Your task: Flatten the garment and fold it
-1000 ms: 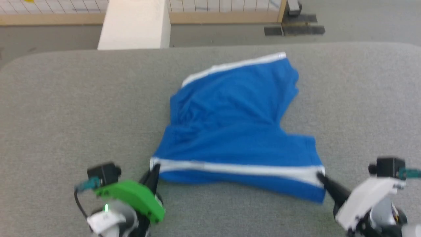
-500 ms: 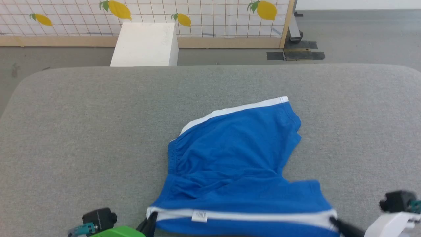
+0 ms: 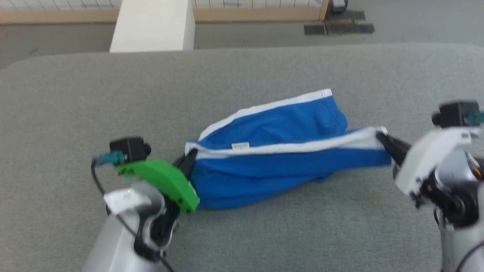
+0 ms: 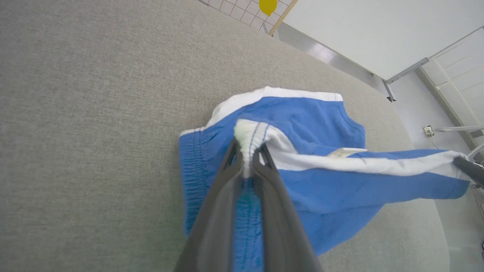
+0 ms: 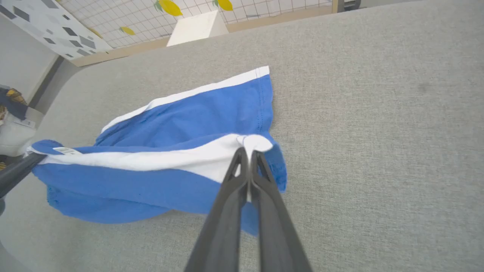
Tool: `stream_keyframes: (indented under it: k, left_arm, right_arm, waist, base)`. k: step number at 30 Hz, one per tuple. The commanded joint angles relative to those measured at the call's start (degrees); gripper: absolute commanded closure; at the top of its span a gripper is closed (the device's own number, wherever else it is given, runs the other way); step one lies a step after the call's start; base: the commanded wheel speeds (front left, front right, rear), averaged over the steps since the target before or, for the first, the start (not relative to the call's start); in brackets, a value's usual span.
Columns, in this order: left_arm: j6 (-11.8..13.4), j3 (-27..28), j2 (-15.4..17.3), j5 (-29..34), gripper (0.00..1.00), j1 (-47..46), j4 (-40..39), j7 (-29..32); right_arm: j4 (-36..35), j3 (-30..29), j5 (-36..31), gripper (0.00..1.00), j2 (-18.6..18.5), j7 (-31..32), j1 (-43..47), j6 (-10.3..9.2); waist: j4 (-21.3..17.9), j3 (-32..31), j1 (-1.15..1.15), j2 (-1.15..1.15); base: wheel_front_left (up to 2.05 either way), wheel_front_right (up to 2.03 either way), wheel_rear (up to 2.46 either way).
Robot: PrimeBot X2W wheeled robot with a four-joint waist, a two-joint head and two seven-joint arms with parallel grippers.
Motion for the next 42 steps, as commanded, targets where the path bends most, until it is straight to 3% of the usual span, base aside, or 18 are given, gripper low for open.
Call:
stream_keyframes:
  k: [1,15,29,30,31,32,33,34,39,42]
  left_arm:
    - [-0.5,-0.1,-0.2,0.6,1.00,-3.0,1.6,0.2]
    - [-1.4,1.7,-1.3,0.8,1.00,-15.1,10.6,-3.8]
    - [-1.9,1.4,-2.2,-0.1,1.00,-15.9,12.3,-5.2]
    - [-1.9,1.2,-2.2,-0.1,1.00,-15.8,12.4,-5.2]
    - [-2.0,1.2,-2.2,-0.1,1.00,-15.8,12.4,-5.2]
    - [-2.0,1.2,-2.2,-0.2,0.65,-15.7,12.4,-5.2]
    - [-2.0,1.2,-2.2,-0.3,0.16,-15.5,12.3,-5.3]
    - [-2.0,1.3,-2.1,-0.2,0.00,-15.2,12.1,-5.7]
    - [-1.7,2.4,-1.4,0.4,0.00,-13.2,9.4,-8.8]
    - [-2.1,2.4,0.4,3.9,0.00,-10.8,6.4,-14.1]
  right_arm:
    - [2.1,0.9,-0.5,1.00,-0.2,-1.0,-3.2,-0.08]
    - [25.0,6.1,-5.0,1.00,-1.8,-10.6,-26.6,-0.08]
    - [38.8,8.9,-5.9,1.00,-2.8,-14.3,-34.2,-0.08]
    - [39.1,9.3,-5.4,0.57,-2.7,-15.0,-34.4,-0.08]
    - [39.3,9.7,-4.8,0.00,-2.6,-15.7,-34.5,-0.08]
    - [39.6,10.0,-4.3,0.00,-2.7,-16.7,-34.4,-0.08]
    - [39.8,10.4,-3.7,0.00,-2.7,-17.5,-34.4,-0.08]
    - [39.8,10.6,-2.8,0.00,-2.8,-18.5,-34.2,-0.08]
    - [38.2,10.5,0.9,0.00,-4.6,-24.3,-32.0,-0.08]
    - [36.5,9.6,2.2,0.00,-5.8,-27.9,-28.6,-0.08]
  waist:
    - [-0.4,4.1,0.00,0.00]
    - [1.9,14.3,0.00,0.00]
    - [3.6,16.4,0.00,0.00]
    - [3.6,16.4,0.00,0.00]
    - [3.6,16.2,0.00,0.00]
    - [3.6,15.9,0.00,0.00]
    - [3.6,15.5,0.00,0.00]
    - [3.6,14.8,0.00,0.00]
    - [3.6,10.9,0.00,0.00]
    - [3.7,7.4,0.00,0.00]
  base:
    - [0.00,0.00,0.00]
    - [0.00,0.00,0.00]
    - [0.00,0.00,0.00]
    - [0.00,0.00,0.00]
    - [0.00,0.00,0.00]
    - [0.00,0.00,0.00]
    - [0.00,0.00,0.00]
    - [0.00,0.00,0.00]
    - [0.00,0.00,0.00]
    - [0.00,0.00,0.00]
